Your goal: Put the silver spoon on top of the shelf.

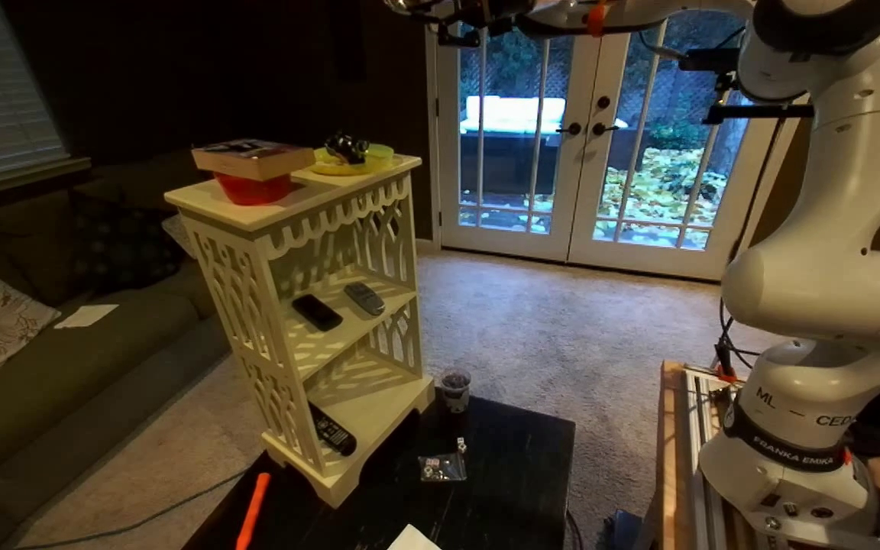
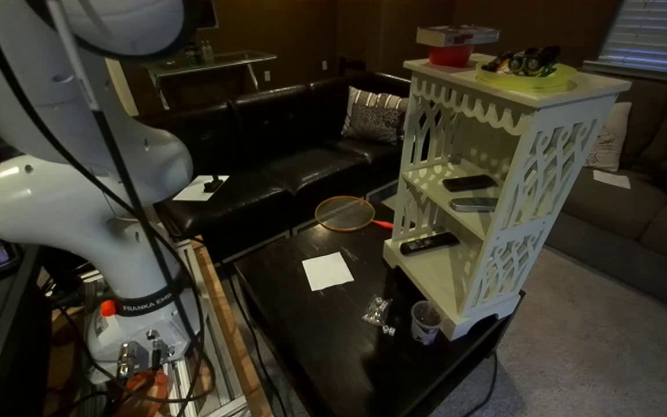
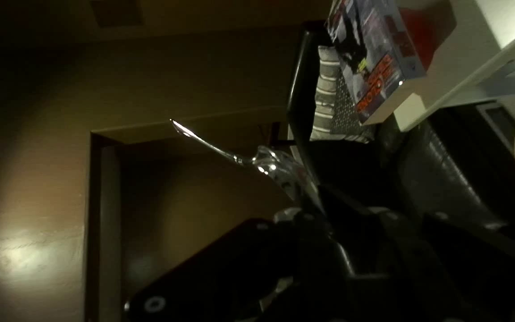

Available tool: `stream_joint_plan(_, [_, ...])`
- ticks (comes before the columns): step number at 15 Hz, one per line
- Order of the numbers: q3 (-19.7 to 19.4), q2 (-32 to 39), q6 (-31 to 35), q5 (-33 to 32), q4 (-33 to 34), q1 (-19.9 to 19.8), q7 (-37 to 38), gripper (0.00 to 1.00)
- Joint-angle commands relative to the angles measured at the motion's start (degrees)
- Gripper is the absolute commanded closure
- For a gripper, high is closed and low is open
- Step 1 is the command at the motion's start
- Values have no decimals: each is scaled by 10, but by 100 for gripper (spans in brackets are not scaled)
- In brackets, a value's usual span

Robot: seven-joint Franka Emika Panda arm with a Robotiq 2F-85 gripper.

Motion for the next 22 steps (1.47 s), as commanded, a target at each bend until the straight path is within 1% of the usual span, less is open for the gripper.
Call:
stream_joint_plan(1, [-57,-64,-6,-14,9,10,-25,98])
stream_joint_plan(2, [-175,-126,14,69,1,50,-74,98])
stream_joint_plan(3, [-196,-140,8,68,0,63,-76,98])
stream_joint_plan(4, [-240,-160,2,75,-6,89,-82,98])
stream_joint_plan(5, [-283,-172,6,93,-13,122,-72,98])
stream_joint_plan(7, [-369,-202,11,103,-22,198,-58,98])
stream_joint_plan(9, [-457,-234,-14,66,-25,283,-70,98])
stream_joint_plan(12, [-592,-252,-30,19,-23,424,-76,98])
stream_joint_plan(13, [-639,-255,-34,-8,-24,473,-70,98])
stream_joint_plan(15, [-714,-260,-45,-70,-27,557,-60,98])
stream_joint_plan(16, [-771,-297,-59,-25,-112,565,-146,98])
stream_joint_plan(18, [-859,-299,-83,-31,-155,629,-195,98])
stream_joint_plan(20, [-935,-270,-107,-30,-165,675,-223,98])
stream_joint_plan(21, [-972,-251,-113,-30,-161,701,-220,98])
stream_joint_plan(22, [-1015,-234,-117,-30,-158,737,-211,98])
